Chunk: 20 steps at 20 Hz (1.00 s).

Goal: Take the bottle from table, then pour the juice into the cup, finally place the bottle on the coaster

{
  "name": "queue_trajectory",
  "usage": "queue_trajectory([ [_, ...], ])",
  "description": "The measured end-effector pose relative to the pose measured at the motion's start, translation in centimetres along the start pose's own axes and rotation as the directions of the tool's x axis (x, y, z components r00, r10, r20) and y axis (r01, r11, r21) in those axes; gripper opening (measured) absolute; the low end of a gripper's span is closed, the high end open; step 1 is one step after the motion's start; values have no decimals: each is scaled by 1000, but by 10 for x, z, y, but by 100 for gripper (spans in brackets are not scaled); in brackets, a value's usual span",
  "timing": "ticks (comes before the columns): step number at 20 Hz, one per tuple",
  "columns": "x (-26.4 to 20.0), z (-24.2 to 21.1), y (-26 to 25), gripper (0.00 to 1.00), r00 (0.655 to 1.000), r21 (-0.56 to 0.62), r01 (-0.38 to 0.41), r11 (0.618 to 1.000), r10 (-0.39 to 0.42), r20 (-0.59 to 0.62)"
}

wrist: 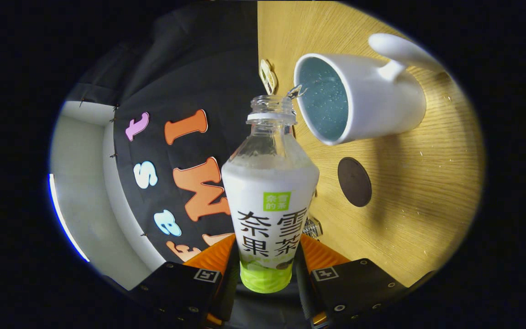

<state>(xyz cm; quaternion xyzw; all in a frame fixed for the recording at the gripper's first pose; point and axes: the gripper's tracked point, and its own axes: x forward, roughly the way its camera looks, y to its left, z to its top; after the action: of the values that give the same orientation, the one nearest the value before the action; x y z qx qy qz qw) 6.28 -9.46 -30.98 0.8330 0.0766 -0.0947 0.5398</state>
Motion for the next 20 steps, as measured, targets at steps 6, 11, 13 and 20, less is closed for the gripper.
queue_trajectory([
  [6, 0, 1, 8, 59, 1000, 42, 1, 999, -1, 1],
  [11, 1, 4, 15, 59, 1000, 84, -2, 996, 1, 4],
  [13, 2, 6, 18, 59, 1000, 106, -4, 994, 3, 6],
  [20, 6, 6, 18, 59, 1000, 198, 21, 980, -23, 8],
])
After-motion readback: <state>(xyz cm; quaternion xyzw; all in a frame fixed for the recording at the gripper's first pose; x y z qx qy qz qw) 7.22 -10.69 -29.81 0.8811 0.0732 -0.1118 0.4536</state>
